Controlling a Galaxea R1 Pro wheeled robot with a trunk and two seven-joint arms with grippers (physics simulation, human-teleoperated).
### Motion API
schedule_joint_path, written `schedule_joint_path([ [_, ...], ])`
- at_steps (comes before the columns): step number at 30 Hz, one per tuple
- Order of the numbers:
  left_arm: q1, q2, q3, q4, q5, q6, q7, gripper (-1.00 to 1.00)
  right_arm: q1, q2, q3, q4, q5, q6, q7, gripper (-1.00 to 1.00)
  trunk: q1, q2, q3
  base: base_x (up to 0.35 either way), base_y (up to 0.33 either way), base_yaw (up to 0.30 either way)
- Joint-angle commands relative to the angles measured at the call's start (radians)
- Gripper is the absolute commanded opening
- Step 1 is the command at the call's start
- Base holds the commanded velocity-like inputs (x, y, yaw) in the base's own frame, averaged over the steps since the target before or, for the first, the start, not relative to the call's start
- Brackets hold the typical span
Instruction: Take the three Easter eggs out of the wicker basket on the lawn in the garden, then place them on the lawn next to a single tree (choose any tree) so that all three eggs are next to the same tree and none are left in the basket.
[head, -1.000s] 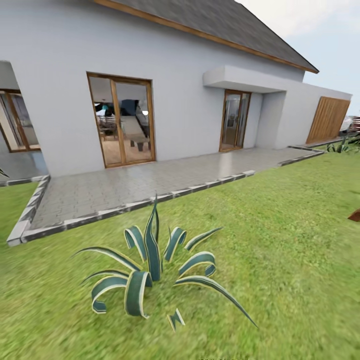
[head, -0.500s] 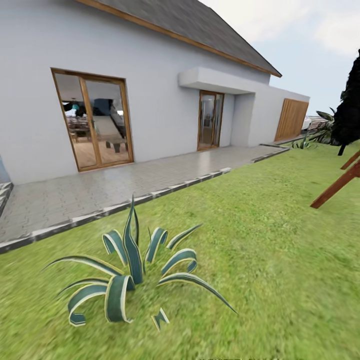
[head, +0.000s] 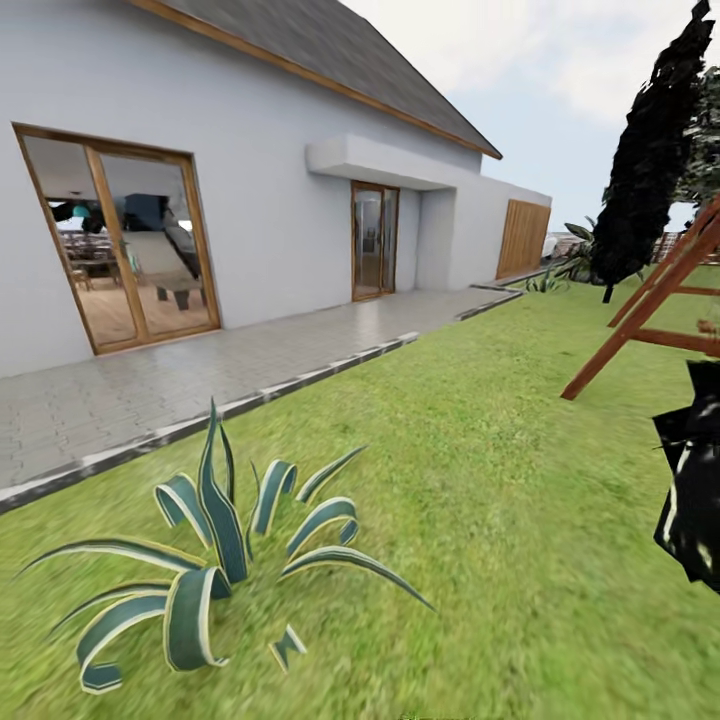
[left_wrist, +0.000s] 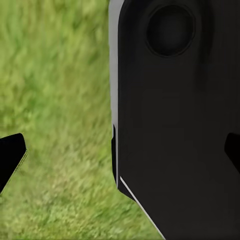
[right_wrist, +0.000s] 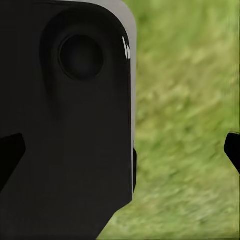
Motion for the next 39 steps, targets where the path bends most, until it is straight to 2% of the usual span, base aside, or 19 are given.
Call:
schedule_joint_path([
  [1,0.000,0.000,0.000,-0.001,0.000,0.000,0.000,1.00,-0.001,0.000,-0.001,0.002,-0.002,-0.001,-0.001,1.00,0.000,0.000,-0.001,0.000,0.000,-0.293],
  [39,0.000,-0.003,0.002,-0.001,0.000,0.002,0.000,1.00,-0.001,-0.003,-0.003,0.000,-0.003,-0.002,-0.001,1.00,0.000,0.000,-0.001,0.000,0.000,-0.294],
])
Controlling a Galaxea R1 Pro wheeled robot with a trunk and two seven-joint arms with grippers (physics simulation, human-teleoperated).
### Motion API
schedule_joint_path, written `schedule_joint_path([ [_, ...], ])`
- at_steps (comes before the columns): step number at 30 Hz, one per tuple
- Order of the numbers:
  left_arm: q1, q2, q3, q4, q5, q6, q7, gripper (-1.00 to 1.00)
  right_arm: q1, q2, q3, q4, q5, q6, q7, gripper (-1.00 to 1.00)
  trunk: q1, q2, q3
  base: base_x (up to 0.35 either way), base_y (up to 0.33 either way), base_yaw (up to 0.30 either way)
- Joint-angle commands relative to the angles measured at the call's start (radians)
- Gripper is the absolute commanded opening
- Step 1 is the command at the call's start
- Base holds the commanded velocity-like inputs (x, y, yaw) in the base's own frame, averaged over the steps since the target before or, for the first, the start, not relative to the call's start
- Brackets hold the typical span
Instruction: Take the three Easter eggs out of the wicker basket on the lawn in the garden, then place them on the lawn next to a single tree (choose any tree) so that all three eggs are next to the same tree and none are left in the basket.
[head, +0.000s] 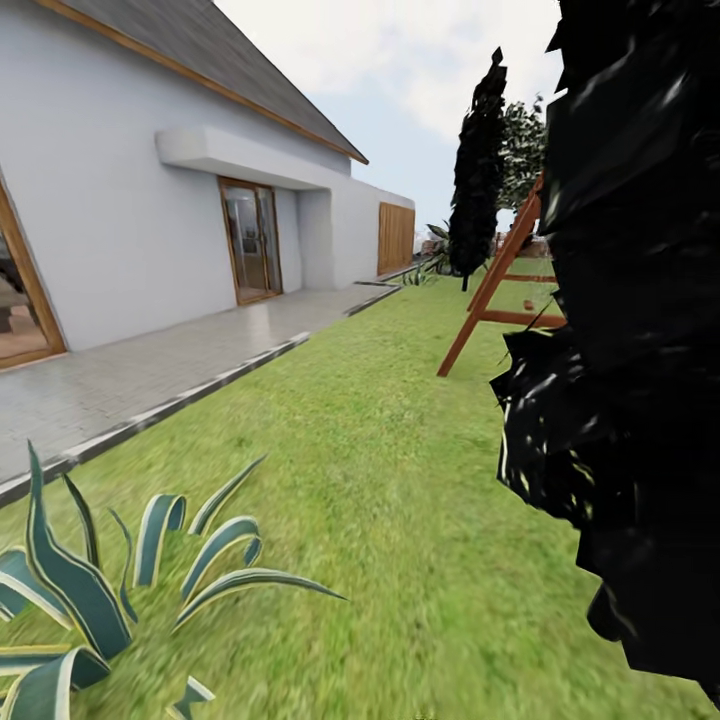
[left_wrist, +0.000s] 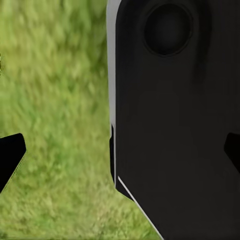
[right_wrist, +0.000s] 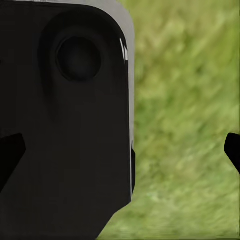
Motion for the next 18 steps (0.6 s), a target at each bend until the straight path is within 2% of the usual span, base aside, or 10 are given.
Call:
schedule_joint_path([
  [1,0.000,0.000,0.001,-0.001,0.002,0.000,0.000,1.00,-0.001,0.000,0.000,0.002,-0.002,-0.001,-0.001,1.00,0.000,0.000,-0.001,0.000,0.000,-0.294],
  [18,0.001,0.000,0.001,0.002,0.004,0.000,0.000,1.00,-0.001,0.003,0.002,0.004,0.001,-0.001,-0.001,1.00,0.000,0.000,-0.001,0.000,0.000,-0.291],
])
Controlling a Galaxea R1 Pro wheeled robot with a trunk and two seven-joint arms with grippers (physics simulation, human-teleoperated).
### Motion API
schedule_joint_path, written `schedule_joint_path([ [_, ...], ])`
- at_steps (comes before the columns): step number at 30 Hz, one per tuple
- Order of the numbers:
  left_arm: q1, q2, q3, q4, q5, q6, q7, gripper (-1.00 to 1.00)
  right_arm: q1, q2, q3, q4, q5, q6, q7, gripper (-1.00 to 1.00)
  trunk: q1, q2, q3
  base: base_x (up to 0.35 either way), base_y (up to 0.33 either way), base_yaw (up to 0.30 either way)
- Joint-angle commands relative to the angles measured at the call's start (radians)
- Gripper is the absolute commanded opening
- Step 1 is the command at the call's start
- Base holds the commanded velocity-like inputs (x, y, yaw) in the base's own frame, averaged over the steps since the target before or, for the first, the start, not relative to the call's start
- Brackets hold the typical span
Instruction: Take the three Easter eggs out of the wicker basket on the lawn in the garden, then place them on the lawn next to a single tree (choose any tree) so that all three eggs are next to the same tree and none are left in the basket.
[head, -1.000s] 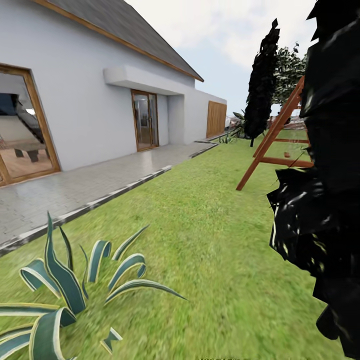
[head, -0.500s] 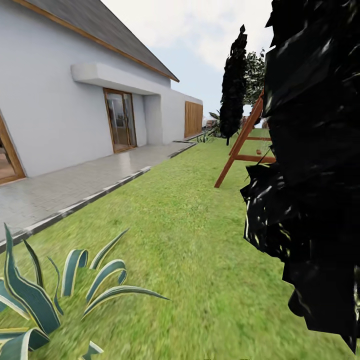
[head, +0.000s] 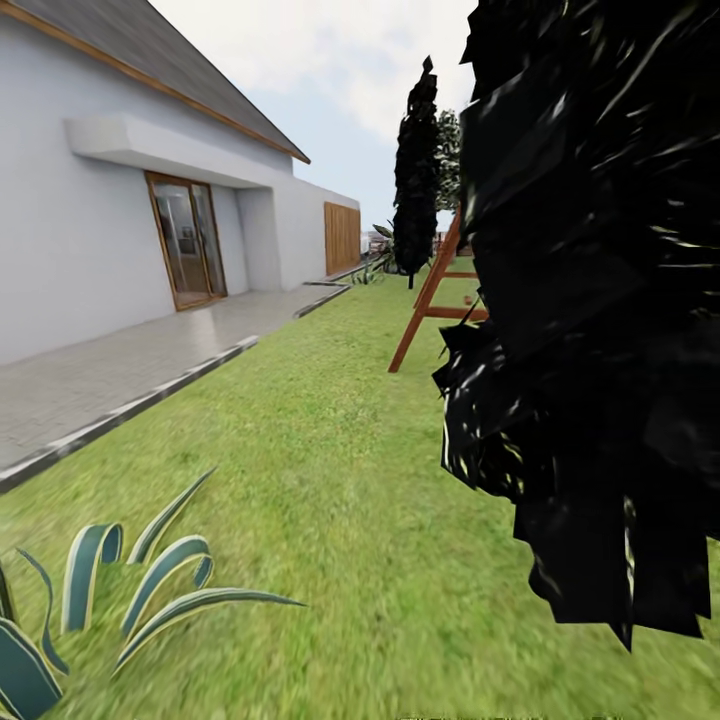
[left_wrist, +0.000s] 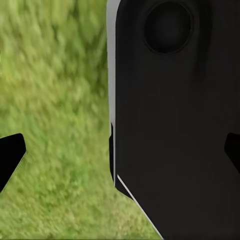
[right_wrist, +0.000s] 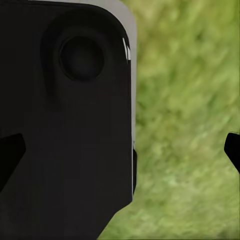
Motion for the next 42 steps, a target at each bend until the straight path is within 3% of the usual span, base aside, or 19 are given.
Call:
schedule_joint_path([
  [1,0.000,0.000,0.000,-0.001,0.000,0.000,0.000,1.00,-0.001,0.000,0.000,0.003,-0.002,-0.001,-0.001,1.00,0.000,0.000,-0.001,0.000,0.000,-0.292],
  [42,0.000,0.000,0.000,-0.001,0.000,0.000,0.000,1.00,-0.001,-0.002,-0.004,0.003,-0.005,-0.001,-0.001,1.00,0.000,0.000,-0.007,0.000,0.000,-0.276],
])
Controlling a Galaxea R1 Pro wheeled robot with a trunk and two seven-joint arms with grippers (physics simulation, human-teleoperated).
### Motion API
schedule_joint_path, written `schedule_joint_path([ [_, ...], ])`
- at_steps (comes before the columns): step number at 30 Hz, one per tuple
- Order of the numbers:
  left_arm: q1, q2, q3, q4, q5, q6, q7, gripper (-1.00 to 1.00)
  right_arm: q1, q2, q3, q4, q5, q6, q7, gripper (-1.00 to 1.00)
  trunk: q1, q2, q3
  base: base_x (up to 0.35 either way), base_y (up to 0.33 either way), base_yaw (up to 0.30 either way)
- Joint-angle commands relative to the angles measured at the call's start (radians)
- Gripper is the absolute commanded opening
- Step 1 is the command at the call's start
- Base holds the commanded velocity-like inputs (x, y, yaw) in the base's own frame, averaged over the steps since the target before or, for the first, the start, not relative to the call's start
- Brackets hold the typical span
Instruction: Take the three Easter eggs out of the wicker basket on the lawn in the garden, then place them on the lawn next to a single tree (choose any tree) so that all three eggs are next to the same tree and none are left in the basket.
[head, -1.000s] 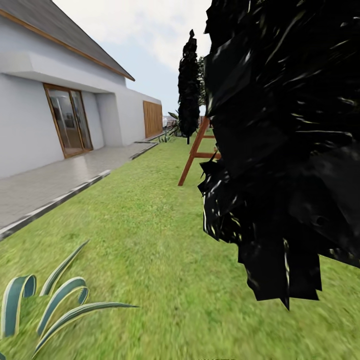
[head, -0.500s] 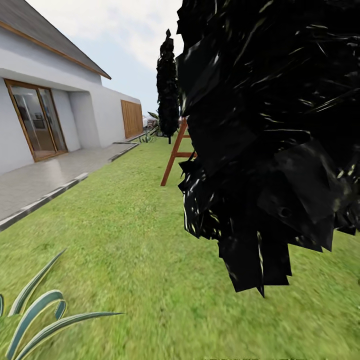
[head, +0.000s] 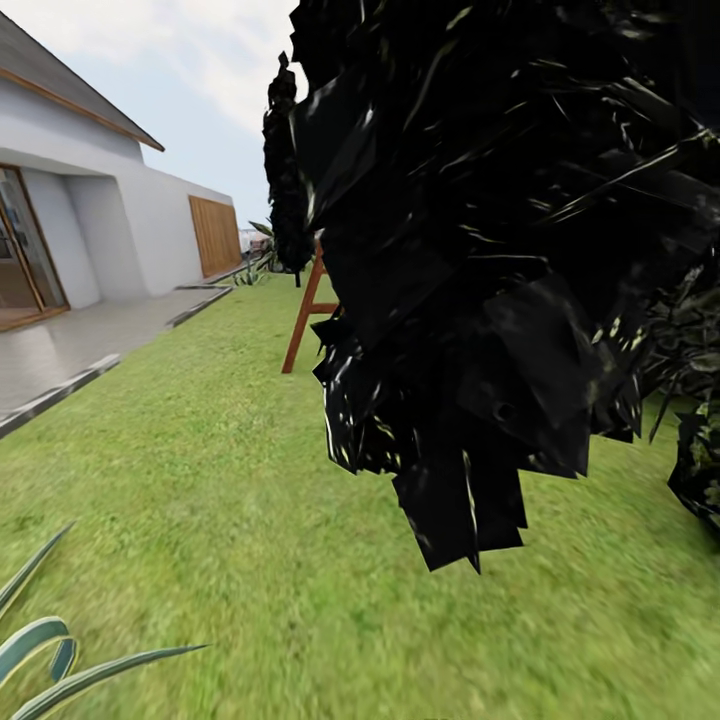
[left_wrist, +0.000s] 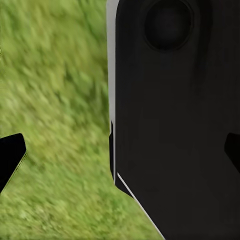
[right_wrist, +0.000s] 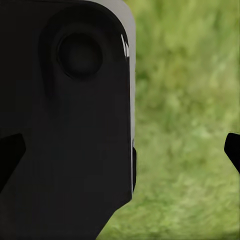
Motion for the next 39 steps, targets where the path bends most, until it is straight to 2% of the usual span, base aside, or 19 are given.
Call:
schedule_joint_path([
  [1,0.000,0.000,0.000,-0.001,0.000,0.000,0.000,1.00,-0.001,0.000,0.000,0.002,-0.002,-0.001,-0.001,1.00,0.000,0.000,-0.001,0.000,0.000,-0.289],
  [39,0.000,0.000,0.000,-0.001,0.000,0.000,0.000,1.00,-0.001,0.000,-0.001,0.002,-0.002,-0.001,-0.002,1.00,0.000,0.000,-0.015,0.000,0.000,-0.289],
])
